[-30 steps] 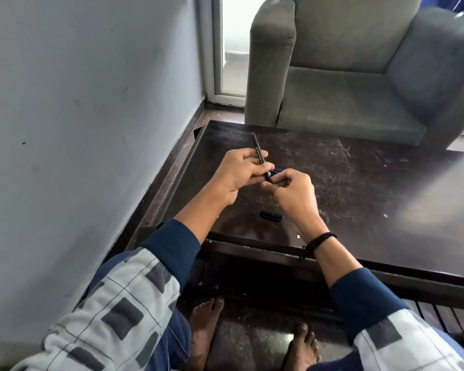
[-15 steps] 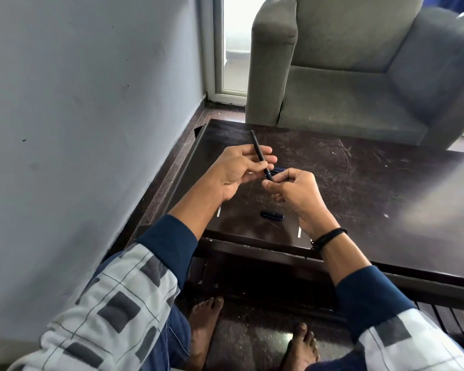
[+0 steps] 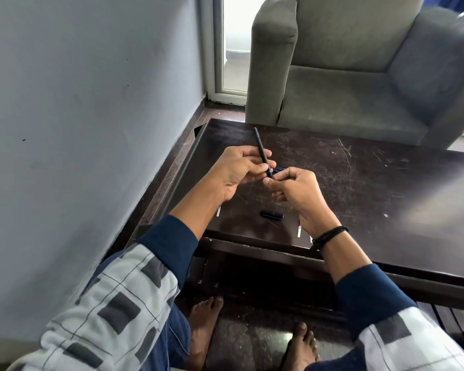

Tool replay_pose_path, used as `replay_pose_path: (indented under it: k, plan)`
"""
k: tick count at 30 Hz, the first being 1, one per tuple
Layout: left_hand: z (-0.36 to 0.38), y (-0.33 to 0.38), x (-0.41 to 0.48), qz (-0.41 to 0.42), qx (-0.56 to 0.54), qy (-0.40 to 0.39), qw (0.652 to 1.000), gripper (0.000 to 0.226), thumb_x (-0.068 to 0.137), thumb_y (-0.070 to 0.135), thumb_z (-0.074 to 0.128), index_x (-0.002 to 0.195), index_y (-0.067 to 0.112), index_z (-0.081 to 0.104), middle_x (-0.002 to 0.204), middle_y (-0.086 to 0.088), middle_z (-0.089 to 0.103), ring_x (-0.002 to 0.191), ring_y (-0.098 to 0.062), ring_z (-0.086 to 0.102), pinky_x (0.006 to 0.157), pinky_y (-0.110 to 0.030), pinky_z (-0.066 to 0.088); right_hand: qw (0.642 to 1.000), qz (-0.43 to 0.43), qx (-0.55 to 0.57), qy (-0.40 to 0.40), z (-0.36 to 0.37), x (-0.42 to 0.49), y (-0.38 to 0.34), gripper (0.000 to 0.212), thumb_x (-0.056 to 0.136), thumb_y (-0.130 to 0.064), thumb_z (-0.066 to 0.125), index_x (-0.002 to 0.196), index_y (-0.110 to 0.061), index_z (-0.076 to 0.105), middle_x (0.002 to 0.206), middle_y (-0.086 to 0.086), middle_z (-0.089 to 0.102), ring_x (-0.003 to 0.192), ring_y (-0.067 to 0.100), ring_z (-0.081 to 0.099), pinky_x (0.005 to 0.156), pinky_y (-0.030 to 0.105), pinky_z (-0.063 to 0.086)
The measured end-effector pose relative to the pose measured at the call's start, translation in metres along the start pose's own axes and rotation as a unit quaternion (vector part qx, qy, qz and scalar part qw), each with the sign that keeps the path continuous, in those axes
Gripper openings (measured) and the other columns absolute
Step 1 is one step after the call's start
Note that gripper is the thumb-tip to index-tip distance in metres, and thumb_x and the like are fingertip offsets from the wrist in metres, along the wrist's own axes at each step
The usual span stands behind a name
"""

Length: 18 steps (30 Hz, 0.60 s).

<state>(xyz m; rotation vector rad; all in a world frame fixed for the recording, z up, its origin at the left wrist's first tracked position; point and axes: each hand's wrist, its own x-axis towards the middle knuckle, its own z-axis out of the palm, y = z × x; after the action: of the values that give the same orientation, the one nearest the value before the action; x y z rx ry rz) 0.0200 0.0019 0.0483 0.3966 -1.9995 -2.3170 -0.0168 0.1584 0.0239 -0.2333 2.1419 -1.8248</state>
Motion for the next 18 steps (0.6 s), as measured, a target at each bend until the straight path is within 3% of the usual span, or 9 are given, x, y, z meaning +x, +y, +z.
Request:
replay_pose_path:
  k: [5, 8, 10, 12, 18]
  plan:
    - [0.0062, -0.0077, 0.0042, 0.02, 0.069, 0.097, 0.993, 0.027, 0.079, 0.007, 0.083, 0.104, 0.003, 0.075, 0.086, -0.006, 0.074, 0.07, -0.009, 0.068, 0.068, -0.021, 0.057, 1.0, -0.01, -0.025, 0.007, 0.002, 0.0007, 0.0015, 0.023, 0.081, -0.01, 0.086, 0.082, -0.01, 0.063, 0.067, 0.003, 0.066, 0.051, 0.006, 0.058, 0.054, 0.022, 0.051]
    - [0.0041, -0.0069, 0.0056, -0.004, 0.046, 0.07, 0.996, 0.024, 0.084, 0.011, 0.079, 0.106, 0.005, 0.075, 0.093, -0.003, 0.074, 0.082, -0.01, 0.068, 0.075, -0.024, 0.055, 0.999, -0.008, -0.031, 0.009, 0.0021, 0.0017, 0.0027, 0.024, 0.08, -0.01, 0.087, 0.08, -0.012, 0.063, 0.067, 0.003, 0.067, 0.051, 0.007, 0.058, 0.055, 0.024, 0.051]
    - [0.0005, -0.0026, 0.0044, -0.038, -0.031, 0.014, 0.999, 0.028, 0.088, 0.001, 0.071, 0.116, 0.004, 0.071, 0.108, -0.007, 0.074, 0.097, -0.018, 0.072, 0.082, -0.029, 0.059, 1.0, -0.006, -0.025, 0.008, 0.0017, 0.0019, 0.0024, 0.023, 0.08, -0.01, 0.086, 0.08, -0.012, 0.063, 0.068, 0.003, 0.067, 0.052, 0.008, 0.058, 0.055, 0.024, 0.051]
    - [-0.0024, 0.0002, 0.0038, -0.027, -0.039, -0.003, 0.999, 0.033, 0.089, -0.01, 0.064, 0.12, 0.002, 0.067, 0.112, -0.012, 0.074, 0.102, -0.023, 0.073, 0.084, -0.032, 0.061, 1.0, -0.005, -0.023, 0.009, 0.0012, 0.0021, 0.0022, 0.022, 0.081, -0.01, 0.086, 0.082, -0.011, 0.064, 0.069, 0.004, 0.067, 0.054, 0.01, 0.058, 0.056, 0.025, 0.051]
    - [0.0059, -0.0033, 0.0004, 0.023, 0.028, 0.104, 0.994, 0.029, 0.078, -0.001, 0.081, 0.104, -0.001, 0.069, 0.089, -0.011, 0.073, 0.08, -0.021, 0.075, 0.069, -0.032, 0.064, 0.998, -0.015, -0.052, 0.012, 0.0029, 0.0035, 0.0031, 0.025, 0.078, -0.013, 0.088, 0.079, -0.013, 0.063, 0.07, 0.005, 0.068, 0.058, 0.014, 0.059, 0.061, 0.035, 0.053]
